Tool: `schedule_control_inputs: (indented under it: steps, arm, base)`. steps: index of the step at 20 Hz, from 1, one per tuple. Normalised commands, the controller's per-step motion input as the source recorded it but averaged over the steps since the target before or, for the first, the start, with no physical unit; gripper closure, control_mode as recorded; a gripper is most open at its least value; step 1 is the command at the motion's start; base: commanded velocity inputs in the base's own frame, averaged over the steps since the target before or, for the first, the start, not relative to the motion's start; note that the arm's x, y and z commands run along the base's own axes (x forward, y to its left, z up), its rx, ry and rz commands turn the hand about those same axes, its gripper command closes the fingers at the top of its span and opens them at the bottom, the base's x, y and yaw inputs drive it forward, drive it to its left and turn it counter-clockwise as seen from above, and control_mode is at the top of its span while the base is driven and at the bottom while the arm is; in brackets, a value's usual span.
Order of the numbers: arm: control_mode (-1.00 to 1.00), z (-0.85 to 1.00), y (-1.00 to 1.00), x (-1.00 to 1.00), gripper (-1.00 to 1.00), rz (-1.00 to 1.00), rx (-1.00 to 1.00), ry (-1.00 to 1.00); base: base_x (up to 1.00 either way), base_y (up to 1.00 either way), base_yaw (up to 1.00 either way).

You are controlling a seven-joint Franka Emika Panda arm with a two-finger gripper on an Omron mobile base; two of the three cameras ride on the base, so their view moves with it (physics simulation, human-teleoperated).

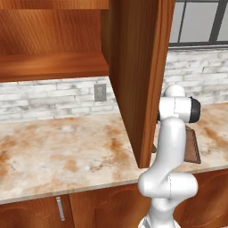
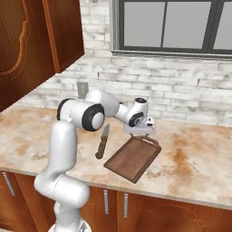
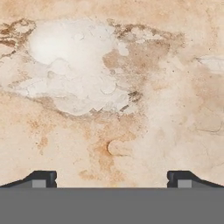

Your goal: Move the cutting board and knife to the sink. Then move spray from the cabinet to the counter.

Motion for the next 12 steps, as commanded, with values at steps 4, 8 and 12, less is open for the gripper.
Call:
schedule_control_inputs:
  steps: [4,8,12]
  arm:
    - [-1.0,-0.51,-0.15,-0.79,-1.0,0.0,-0.03,0.0]
    - [-1.0,-0.56,-0.05,-0.78,-1.0,0.0,-0.1,0.0]
    - [-1.0,-0.56,0.0,-0.79,-1.0,0.0,-0.13,0.0]
  base:
    - [0.0,0.0,0.0]
    - [0.0,0.0,0.0]
    - [0.0,0.0,0.0]
